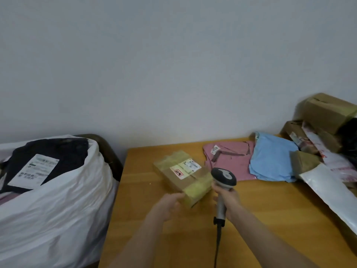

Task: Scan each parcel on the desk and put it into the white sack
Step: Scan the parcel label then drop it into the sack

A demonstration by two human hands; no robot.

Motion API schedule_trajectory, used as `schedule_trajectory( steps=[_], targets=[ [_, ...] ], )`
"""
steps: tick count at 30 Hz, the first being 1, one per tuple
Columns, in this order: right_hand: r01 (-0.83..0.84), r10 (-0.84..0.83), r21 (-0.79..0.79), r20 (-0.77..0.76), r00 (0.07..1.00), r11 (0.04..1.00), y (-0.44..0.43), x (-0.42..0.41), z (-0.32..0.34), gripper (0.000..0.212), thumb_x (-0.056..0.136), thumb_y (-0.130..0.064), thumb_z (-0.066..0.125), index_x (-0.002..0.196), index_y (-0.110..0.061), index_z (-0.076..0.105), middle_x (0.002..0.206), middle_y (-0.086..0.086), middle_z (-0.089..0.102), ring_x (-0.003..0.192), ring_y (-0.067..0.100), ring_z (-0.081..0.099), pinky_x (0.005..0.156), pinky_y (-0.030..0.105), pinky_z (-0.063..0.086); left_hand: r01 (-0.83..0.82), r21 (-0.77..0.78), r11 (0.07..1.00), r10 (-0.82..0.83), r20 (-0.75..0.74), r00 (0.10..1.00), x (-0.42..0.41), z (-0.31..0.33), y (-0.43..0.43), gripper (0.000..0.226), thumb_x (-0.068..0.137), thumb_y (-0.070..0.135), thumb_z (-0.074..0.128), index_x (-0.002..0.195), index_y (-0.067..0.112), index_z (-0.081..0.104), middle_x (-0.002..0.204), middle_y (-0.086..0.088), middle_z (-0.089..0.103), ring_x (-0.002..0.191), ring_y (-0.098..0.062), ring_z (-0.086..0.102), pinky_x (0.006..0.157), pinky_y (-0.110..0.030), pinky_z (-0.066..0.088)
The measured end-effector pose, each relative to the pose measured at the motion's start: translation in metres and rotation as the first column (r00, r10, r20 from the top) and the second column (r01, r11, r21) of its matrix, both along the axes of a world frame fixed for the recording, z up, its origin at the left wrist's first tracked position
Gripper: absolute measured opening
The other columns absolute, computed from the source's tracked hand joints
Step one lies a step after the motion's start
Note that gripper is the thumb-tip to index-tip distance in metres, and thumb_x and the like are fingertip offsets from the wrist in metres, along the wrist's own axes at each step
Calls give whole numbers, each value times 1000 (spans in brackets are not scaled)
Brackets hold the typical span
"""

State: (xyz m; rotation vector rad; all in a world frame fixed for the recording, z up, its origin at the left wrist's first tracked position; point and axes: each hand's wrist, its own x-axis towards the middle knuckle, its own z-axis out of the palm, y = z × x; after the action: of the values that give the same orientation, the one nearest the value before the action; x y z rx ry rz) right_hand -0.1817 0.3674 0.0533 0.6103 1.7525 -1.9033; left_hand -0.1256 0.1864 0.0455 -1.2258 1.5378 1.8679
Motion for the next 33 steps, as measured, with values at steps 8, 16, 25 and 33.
schedule_trajectory(
  steps=[8, 16, 25, 33],
  targets=[
    [39, -46, 73, 92, 995, 997, -52, -14, -40, 36, 80, -15, 76, 110, 0, 62, 103, 15, 65, 102, 34, 59, 91, 46, 47, 200, -752, 628, -290, 13, 957, -68, -20, -104, 65, 86, 32, 65, 138, 3, 39, 137, -16, 48, 121, -31, 50, 95, -35, 42],
    [22, -36, 109, 127, 991, 994, -56, -25, -51, 24, 81, -10, 75, 100, -7, 59, 100, 14, 65, 99, 33, 60, 92, 49, 51, 380, -582, 719, -399, 103, 911, -98, -64, -121, 67, 87, 43, 62, 137, 2, 45, 130, -16, 56, 114, -31, 57, 97, -39, 48],
    [29, -33, 71, 63, 997, 997, -26, -26, -10, 35, 79, -8, 75, 109, -7, 57, 100, 12, 63, 95, 29, 58, 78, 42, 49, 158, -415, 896, -221, -110, 969, -75, -19, -113, 50, 85, 39, 67, 119, 6, 50, 117, -12, 60, 95, -24, 59, 79, -34, 48],
    [11, -8, 43, -62, 998, 999, -13, -35, 40, 43, 77, -13, 76, 115, -7, 56, 105, 12, 64, 104, 33, 57, 93, 47, 48, 60, -316, 947, -166, -319, 933, -51, 36, -106, 59, 82, 25, 73, 131, 10, 45, 113, -10, 61, 90, -22, 62, 65, -31, 51]
  ],
)
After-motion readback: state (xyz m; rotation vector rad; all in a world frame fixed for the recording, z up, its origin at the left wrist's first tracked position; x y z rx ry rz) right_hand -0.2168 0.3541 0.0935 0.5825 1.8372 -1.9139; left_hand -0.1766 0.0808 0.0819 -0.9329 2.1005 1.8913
